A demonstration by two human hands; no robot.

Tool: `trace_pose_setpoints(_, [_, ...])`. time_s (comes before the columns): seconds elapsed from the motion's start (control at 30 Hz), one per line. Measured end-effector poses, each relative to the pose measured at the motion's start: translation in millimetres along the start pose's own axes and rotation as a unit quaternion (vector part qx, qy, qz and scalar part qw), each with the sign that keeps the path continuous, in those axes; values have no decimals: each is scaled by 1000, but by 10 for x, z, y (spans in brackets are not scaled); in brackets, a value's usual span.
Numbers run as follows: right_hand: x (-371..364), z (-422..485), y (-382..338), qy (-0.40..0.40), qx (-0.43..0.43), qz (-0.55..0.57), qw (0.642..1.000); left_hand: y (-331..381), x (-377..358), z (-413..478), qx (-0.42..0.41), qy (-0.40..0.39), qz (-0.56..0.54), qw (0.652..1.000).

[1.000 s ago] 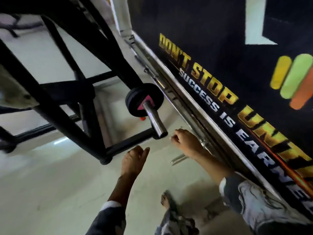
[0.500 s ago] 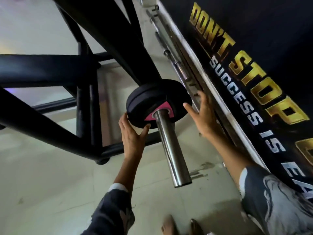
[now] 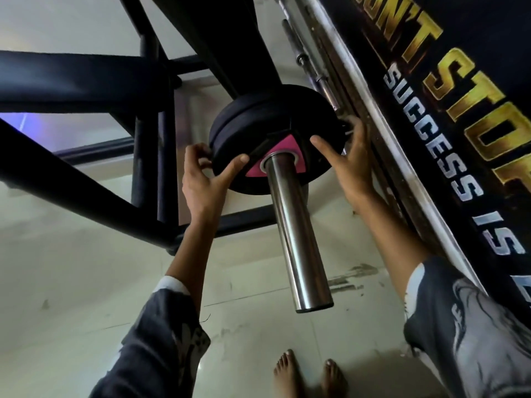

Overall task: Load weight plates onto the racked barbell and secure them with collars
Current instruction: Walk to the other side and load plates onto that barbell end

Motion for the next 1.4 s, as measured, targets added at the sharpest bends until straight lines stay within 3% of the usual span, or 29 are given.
trace_pose_setpoints(0.4, [6,-30,-7,-16,-16,21,1000,59,21,-78,-33,18,-3,999])
trace_pose_setpoints(0.53, [109,-206,65,-34,-13,38,999,10,70,-204,-69,-41,-67,994])
trace_pose_setpoints(0.63, [92,-264,29,-45,-39,132,989,9,-7,-190,-65,-86,-128,986])
trace_pose_setpoints(0.9, [65,-448,4,79,-26,232,969,184,-127,-322,-35,23,-212,976])
trace_pose_setpoints(1.13, [430,-1395,-58,121,17,265,956,-35,131,-1257,-63,40,-200,977])
trace_pose_setpoints(1.4, [1089,-2707,-241,105,-30,230,967,226,679,-2488,-52,-4,-168,984])
Point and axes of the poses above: each hand's wrist, its own z-axis towards the middle knuckle, its own x-axis out of the back of the hand, y = z × x, the point moved 4 cm from there along z, towards the middle knuckle
